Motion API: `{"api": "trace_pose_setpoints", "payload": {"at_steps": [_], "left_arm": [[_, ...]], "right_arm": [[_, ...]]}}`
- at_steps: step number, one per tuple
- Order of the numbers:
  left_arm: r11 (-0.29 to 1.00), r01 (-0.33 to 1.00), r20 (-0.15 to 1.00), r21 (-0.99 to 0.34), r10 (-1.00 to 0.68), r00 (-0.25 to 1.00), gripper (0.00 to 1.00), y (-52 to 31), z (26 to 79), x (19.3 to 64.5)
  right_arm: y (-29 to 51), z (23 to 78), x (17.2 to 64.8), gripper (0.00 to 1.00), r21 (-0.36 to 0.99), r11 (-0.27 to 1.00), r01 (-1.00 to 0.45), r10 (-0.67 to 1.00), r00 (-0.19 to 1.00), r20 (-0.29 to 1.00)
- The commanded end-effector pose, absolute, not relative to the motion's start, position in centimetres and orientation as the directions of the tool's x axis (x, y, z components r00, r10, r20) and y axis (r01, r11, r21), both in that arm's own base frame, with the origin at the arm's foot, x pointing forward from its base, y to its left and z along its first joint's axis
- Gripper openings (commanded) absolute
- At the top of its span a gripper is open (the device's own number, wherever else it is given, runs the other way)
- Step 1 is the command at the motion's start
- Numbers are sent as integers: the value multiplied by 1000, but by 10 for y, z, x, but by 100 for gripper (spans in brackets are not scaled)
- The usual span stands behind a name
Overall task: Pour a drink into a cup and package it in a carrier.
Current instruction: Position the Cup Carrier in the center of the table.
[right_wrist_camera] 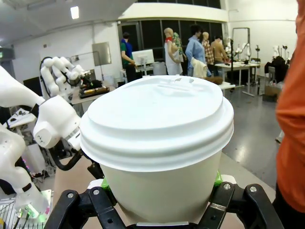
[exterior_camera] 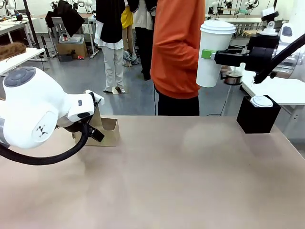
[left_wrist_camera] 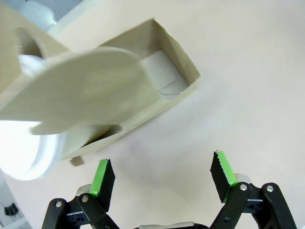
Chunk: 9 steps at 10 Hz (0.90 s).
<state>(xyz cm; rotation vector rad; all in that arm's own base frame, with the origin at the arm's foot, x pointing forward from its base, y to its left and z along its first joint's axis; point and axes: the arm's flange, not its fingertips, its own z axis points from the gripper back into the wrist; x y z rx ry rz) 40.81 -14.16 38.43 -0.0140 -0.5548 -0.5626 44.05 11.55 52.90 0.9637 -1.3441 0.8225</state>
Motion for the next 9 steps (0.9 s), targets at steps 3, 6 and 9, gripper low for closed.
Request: {"api": "trace_pose_setpoints", "payload": {"at_steps": [3,6,9], "left_arm": [[911,403,451,87,-397,799,100,-150,471,399],[930,362,419,63,-354,836,100,-156,525,418],[956,290,379,54,-288,879,100,-161,541,463]], "right_arm": [[117,533,442,80,87,397,-914,-64,67,996],[117,533,442,80,87,397,-914,-64,67,996],[117,533,442,80,87,397,-914,-64,67,996]]}}
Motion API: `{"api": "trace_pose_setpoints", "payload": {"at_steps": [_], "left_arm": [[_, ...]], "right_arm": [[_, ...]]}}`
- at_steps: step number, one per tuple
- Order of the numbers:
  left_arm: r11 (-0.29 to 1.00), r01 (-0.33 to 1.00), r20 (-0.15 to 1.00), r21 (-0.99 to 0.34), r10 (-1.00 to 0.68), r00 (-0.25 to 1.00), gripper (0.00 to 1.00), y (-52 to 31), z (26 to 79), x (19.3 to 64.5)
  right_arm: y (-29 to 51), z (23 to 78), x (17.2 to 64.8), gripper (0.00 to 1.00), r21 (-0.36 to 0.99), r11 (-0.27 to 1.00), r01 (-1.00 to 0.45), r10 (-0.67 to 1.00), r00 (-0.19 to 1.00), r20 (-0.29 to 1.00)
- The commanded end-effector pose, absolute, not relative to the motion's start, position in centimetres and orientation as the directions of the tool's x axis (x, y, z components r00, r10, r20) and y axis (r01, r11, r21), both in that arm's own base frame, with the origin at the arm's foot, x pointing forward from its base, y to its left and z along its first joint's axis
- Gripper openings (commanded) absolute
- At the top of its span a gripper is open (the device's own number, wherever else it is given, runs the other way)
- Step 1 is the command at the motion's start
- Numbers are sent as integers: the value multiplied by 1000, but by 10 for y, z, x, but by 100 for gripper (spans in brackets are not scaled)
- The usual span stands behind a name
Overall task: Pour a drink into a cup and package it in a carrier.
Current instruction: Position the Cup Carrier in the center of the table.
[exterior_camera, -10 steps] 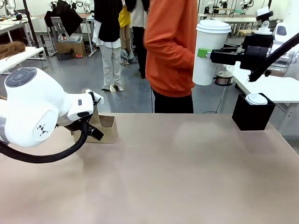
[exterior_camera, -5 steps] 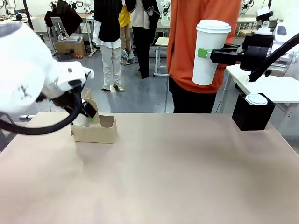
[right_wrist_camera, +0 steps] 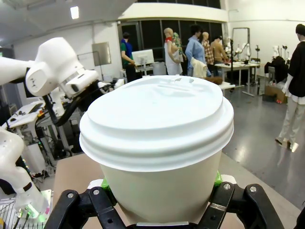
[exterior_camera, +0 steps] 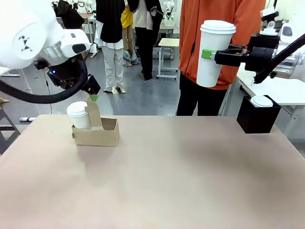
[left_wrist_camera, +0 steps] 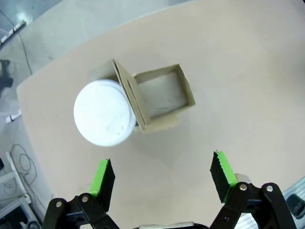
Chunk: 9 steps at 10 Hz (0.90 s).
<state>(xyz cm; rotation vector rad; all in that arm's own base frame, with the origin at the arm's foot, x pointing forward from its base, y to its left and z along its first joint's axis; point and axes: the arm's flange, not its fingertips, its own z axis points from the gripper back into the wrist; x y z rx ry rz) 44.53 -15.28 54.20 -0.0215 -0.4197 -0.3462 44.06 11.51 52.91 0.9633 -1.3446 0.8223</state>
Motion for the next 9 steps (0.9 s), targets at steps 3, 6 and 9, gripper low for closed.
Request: {"api": "trace_pose_setpoints", "payload": {"at_steps": [3,6,9], "left_arm": [[973,223,350,52,-227,909,100,-161,533,501],[987,149,320,55,-159,934,100,-156,514,518],[990,139,311,35,-143,940,41,-157,510,522]], "right_arm": [[117,533,442,80,87,397,-914,-64,67,996],[117,533,442,80,87,397,-914,-64,67,996],[117,533,442,80,87,397,-914,-64,67,996]]}}
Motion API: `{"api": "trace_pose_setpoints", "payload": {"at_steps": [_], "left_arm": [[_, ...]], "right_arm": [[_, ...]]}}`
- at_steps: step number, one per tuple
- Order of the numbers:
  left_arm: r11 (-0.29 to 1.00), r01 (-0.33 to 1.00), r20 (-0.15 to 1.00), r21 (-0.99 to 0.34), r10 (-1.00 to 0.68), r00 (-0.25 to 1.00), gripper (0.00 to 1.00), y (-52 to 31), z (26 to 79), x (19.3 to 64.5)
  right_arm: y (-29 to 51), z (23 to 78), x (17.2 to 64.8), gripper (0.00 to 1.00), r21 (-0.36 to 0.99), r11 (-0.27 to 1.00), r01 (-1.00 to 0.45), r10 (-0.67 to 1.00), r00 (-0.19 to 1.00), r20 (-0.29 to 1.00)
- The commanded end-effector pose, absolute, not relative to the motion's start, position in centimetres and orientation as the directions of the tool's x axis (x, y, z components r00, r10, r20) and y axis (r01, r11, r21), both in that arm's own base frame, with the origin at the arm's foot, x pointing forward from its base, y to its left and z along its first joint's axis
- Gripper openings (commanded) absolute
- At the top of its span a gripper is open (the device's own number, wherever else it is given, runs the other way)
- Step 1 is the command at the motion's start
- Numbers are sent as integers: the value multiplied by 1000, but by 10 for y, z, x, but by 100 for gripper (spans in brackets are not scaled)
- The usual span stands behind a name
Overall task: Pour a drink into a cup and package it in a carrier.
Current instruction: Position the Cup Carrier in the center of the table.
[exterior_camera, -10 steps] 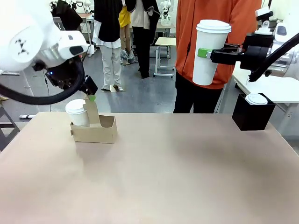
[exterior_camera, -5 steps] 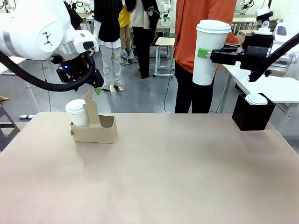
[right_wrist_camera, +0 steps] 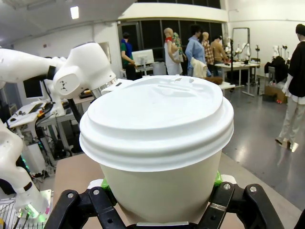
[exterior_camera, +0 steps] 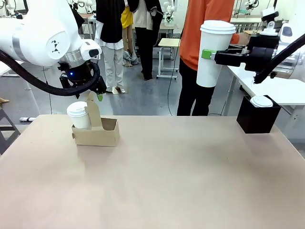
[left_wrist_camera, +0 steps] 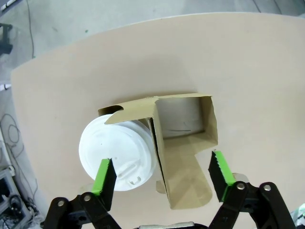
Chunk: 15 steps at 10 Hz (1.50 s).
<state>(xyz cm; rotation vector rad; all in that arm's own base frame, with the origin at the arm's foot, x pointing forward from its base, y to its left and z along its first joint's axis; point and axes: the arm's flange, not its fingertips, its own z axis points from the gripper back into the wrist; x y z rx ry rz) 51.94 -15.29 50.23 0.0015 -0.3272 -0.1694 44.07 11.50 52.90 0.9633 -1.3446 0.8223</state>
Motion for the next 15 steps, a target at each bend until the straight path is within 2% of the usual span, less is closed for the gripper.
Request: {"api": "trace_pose_setpoints", "payload": {"at_steps": [1,2,3,4,9,10,11,14,15], "left_arm": [[990,131,313,47,-139,939,41,-157,510,522],[992,120,310,46,-128,942,0,-157,508,522],[992,118,311,45,-126,942,36,-157,506,521],[992,116,313,45,-124,942,0,-158,505,521],[993,108,307,43,-116,945,0,-159,501,525],[991,131,234,2,-128,964,0,-159,501,524],[990,141,307,20,-140,941,0,-155,498,522],[990,139,290,19,-139,947,2,-155,498,521],[996,93,324,-15,-83,942,2,-154,509,511]], "right_arm": [[117,533,442,80,87,397,-914,-64,67,996],[117,533,442,80,87,397,-914,-64,67,996],[117,533,442,80,87,397,-914,-64,67,996],[117,533,442,80,87,397,-914,-64,67,996],[117,533,442,80,87,397,-914,-64,67,996],[117,533,442,80,87,397,-914,-64,67,996],[117,533,442,80,87,397,-914,-64,67,996],[117,533,442,80,87,397,-914,-64,67,996],[117,533,442,80,87,397,-914,-64,67,996]]}}
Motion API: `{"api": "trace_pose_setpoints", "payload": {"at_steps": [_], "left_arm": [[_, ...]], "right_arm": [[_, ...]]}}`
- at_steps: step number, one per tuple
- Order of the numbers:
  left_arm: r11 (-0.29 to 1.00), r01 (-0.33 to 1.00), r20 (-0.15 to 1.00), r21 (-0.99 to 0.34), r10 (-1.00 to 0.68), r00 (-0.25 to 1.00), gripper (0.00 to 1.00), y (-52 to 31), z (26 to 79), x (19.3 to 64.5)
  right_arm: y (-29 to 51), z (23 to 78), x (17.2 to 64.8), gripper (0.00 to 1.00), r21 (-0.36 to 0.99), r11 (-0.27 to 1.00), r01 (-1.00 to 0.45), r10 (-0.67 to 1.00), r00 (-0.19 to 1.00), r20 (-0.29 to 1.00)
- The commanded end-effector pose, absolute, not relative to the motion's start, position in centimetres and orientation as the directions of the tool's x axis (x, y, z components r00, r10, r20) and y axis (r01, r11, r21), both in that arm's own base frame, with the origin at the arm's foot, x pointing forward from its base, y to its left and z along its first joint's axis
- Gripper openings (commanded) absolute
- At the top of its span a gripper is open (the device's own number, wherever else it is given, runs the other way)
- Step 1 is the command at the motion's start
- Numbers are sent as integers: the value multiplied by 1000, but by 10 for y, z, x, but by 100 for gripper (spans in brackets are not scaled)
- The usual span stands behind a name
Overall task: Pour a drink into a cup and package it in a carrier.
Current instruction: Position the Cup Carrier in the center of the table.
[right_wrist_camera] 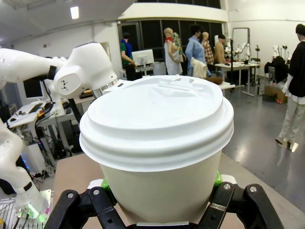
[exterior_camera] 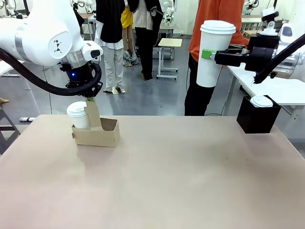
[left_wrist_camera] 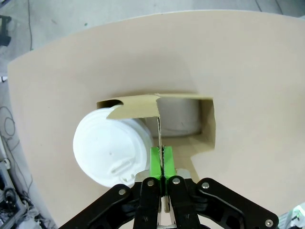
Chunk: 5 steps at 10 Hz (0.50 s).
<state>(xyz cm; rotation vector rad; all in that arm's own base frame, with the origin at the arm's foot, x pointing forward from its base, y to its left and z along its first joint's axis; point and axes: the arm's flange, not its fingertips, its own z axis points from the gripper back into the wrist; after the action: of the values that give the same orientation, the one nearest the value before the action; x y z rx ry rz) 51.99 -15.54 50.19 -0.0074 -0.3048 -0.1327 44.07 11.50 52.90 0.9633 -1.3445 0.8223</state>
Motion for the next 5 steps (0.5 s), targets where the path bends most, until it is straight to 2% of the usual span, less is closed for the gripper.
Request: {"api": "trace_pose_setpoints", "payload": {"at_steps": [1,5], "left_arm": [[1000,5,335,-30,5,942,2,-156,523,501],[1000,22,476,-5,-17,879,2,-217,571,427]], "right_arm": [[117,533,442,80,87,397,-914,-64,67,996],[117,533,442,80,87,397,-914,-64,67,996]]}}
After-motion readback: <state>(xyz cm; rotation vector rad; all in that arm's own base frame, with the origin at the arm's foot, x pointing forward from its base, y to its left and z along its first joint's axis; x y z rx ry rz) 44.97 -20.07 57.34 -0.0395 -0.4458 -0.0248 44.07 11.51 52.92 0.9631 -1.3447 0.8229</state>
